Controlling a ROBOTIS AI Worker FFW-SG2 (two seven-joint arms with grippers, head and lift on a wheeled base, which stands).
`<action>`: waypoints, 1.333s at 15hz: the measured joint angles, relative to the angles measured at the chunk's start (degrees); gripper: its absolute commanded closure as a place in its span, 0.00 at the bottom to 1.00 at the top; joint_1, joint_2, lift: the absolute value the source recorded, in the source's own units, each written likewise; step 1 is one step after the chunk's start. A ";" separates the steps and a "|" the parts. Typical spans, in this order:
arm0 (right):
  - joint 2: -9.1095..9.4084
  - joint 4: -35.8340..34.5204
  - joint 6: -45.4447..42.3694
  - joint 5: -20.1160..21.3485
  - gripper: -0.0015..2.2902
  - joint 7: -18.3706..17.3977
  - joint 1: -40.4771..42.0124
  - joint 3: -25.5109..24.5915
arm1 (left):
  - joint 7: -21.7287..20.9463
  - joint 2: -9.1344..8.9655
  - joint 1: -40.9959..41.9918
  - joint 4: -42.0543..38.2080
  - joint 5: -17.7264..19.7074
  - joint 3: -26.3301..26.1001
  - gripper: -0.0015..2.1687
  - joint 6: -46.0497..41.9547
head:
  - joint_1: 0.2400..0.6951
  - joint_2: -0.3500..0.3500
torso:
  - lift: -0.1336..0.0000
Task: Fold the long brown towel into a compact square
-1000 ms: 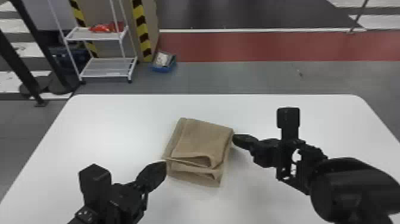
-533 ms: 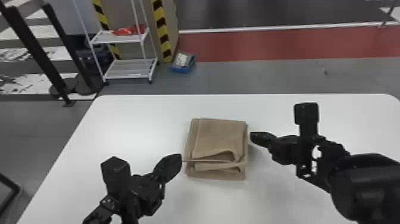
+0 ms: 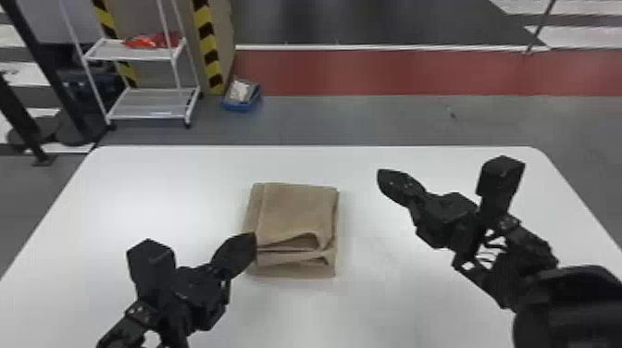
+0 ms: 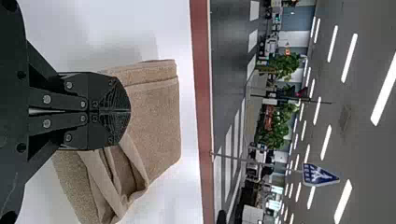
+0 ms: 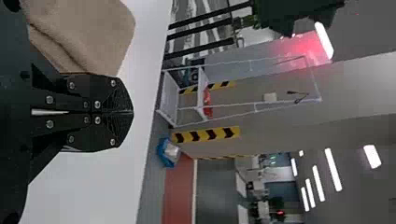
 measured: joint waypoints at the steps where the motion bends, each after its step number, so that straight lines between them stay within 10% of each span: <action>1: 0.40 1.02 -3.32 0.48 0.93 -0.07 -0.23 2.05 | 0.18 -0.01 -0.27 0.17 0.07 -0.14 0.88 -0.16 | 1.00 0.55 | 0.07; 10: 4.58 19.10 -16.10 8.39 0.93 -2.25 -4.63 13.96 | 3.00 -0.02 -2.09 1.93 2.68 7.16 0.88 -5.29 | 1.00 0.84 | 0.07; 20: 1.19 11.73 -10.44 7.76 0.93 4.36 2.06 10.50 | 2.68 -0.11 -2.16 2.06 2.90 5.86 0.88 -5.11 | 1.00 0.81 | 0.07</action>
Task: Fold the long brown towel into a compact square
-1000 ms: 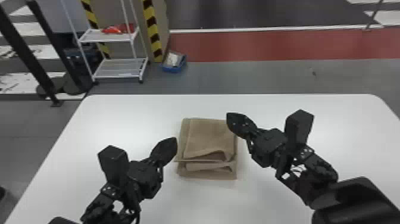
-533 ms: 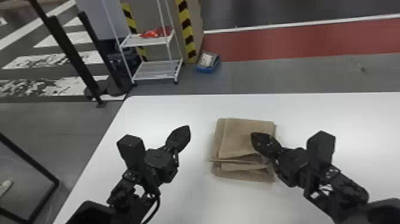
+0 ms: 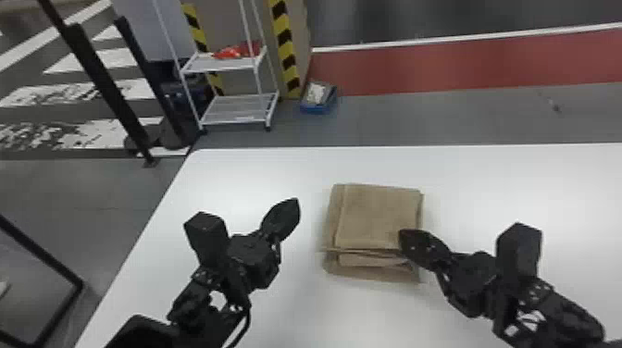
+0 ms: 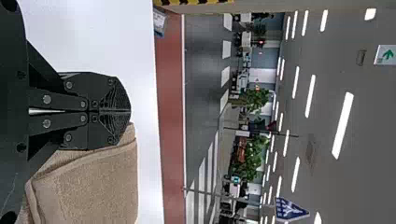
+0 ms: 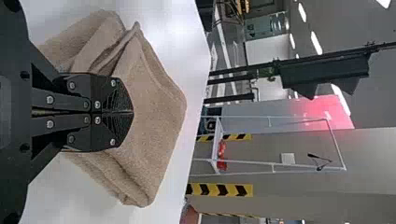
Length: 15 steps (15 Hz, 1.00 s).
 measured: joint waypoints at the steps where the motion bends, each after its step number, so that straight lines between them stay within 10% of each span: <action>1: -0.15 -0.08 1.61 0.11 0.93 0.86 0.14 -0.74 | 0.04 0.00 0.00 -0.04 0.16 -0.15 0.88 0.08 | 1.00 0.80 | 0.07; 11: -1.10 -4.95 3.88 -0.94 0.79 3.75 3.46 -5.86 | 1.31 -0.15 0.24 -0.74 0.11 -0.82 0.82 0.63 | 1.00 0.73 | 0.07; 13: -0.91 -9.78 3.22 -1.83 0.35 1.57 5.11 -6.85 | 2.56 -0.18 0.09 -0.97 -0.24 -1.59 0.66 0.07 | 1.00 0.71 | 0.07; 15: -0.82 -15.70 4.14 -3.24 0.05 -3.01 6.82 -8.81 | 5.32 -0.23 0.08 -1.16 -1.25 -3.06 0.26 -3.29 | 1.00 0.68 | 0.07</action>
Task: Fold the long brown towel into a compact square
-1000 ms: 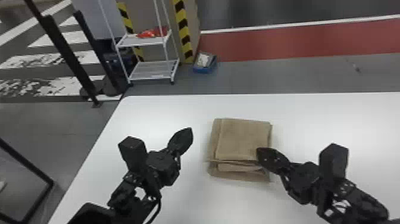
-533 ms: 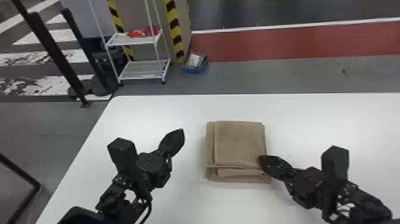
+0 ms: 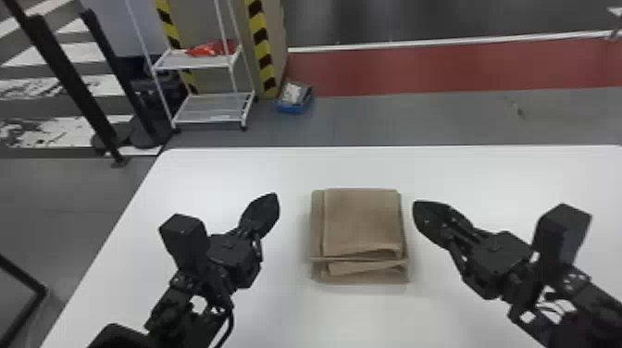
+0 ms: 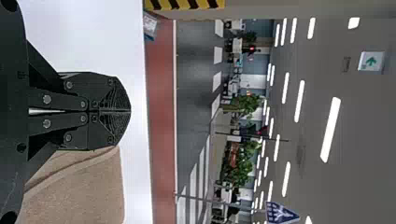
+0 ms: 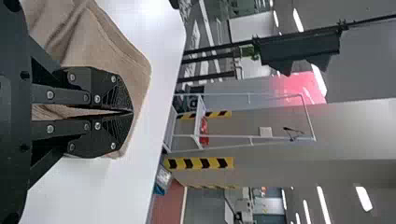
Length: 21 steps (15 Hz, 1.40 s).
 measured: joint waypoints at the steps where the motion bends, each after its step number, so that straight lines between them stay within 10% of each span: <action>1: -0.05 -2.48 0.86 -0.55 0.02 -2.19 0.75 -1.21 | 1.35 -0.02 -0.01 -0.03 -0.46 -0.77 0.04 -2.24 | 1.00 0.66 | 0.07; 11: -1.29 -15.97 -2.73 -6.69 0.01 -17.10 15.08 -10.97 | 10.20 0.23 2.87 0.25 -7.85 -3.83 0.02 -15.74 | 1.00 0.45 | 0.07; 21: 0.93 -22.03 -13.28 -10.03 0.01 -13.02 31.68 -18.38 | 2.38 0.28 8.92 -3.75 -3.98 4.00 0.02 -13.73 | 1.00 0.43 | 0.07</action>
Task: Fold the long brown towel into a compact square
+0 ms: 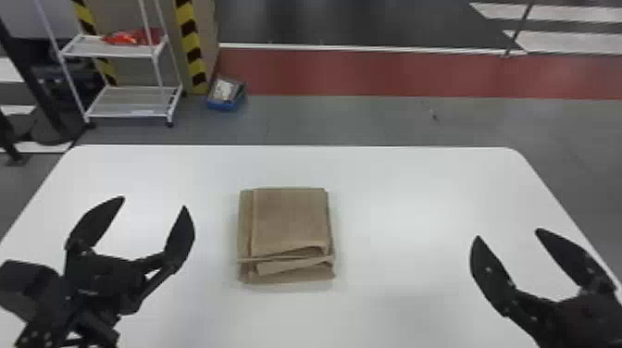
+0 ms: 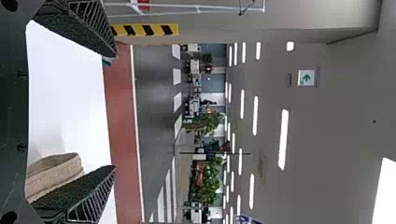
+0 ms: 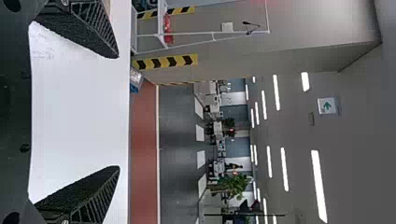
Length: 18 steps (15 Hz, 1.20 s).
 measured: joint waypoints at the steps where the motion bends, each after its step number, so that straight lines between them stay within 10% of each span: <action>1: 0.63 -0.01 -1.35 -0.08 0.01 0.00 0.82 0.01 | 1.38 0.02 0.23 -0.76 0.34 0.54 0.02 0.22 | 1.00 0.44 | 0.07; 18: 2.58 -1.47 -3.98 -1.08 0.01 -1.17 4.69 -0.57 | 5.53 -0.28 4.79 -4.89 -0.66 2.37 0.03 0.30 | 1.00 0.47 | 0.07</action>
